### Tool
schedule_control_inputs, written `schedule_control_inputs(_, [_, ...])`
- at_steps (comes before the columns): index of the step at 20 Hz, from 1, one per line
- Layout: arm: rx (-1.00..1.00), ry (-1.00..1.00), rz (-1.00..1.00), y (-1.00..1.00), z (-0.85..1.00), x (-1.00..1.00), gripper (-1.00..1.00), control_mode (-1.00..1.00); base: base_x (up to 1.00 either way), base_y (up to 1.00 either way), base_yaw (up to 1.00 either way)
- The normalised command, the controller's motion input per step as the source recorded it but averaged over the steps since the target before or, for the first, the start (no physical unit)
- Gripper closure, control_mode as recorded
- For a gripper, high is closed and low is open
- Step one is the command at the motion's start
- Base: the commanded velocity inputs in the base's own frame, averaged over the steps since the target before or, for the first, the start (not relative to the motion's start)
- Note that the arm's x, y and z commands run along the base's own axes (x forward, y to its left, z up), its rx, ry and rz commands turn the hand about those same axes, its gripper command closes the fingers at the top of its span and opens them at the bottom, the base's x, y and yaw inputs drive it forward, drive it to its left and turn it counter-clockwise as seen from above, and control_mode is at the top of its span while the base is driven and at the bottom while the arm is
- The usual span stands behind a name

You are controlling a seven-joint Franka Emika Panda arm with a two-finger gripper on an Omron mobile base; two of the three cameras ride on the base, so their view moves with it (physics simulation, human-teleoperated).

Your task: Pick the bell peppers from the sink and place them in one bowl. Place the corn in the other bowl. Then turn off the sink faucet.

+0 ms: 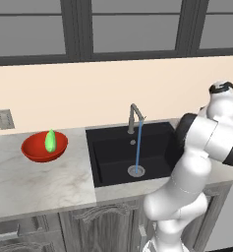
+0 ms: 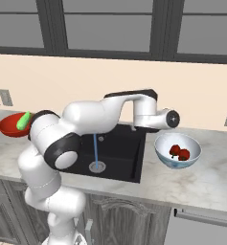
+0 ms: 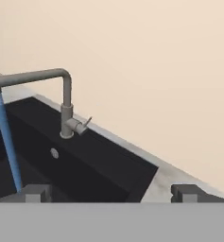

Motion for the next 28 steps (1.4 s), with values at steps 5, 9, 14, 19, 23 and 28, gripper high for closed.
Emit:
schedule_control_inputs(5, [0.0, -0.02, 0.4, 0.35, -0.16, 0.1, -1.0, -1.0, 0.0, 0.0, 0.0])
schedule_control_inputs(9, [0.0, -0.01, 0.41, 0.43, -0.26, 0.03, -1.0, -1.0, 0.0, 0.0, 0.0])
schedule_control_inputs(14, [0.0, 0.0, 0.32, 0.4, -0.11, 0.13, -1.0, -1.0, 0.0, 0.0, 0.0])
schedule_control_inputs(19, [0.0, 0.0, 0.21, 0.47, -0.07, 0.3, -1.0, -1.0, 0.0, 0.0, 0.0])
schedule_control_inputs(23, [-0.01, 0.0, 0.11, 0.5, -0.24, 0.23, -1.0, -1.0, 0.0, 0.0, 0.0])
schedule_control_inputs(28, [-0.06, 0.0, 0.01, 0.42, -0.38, 0.08, -1.0, -1.0, 0.0, 0.0, 0.0])
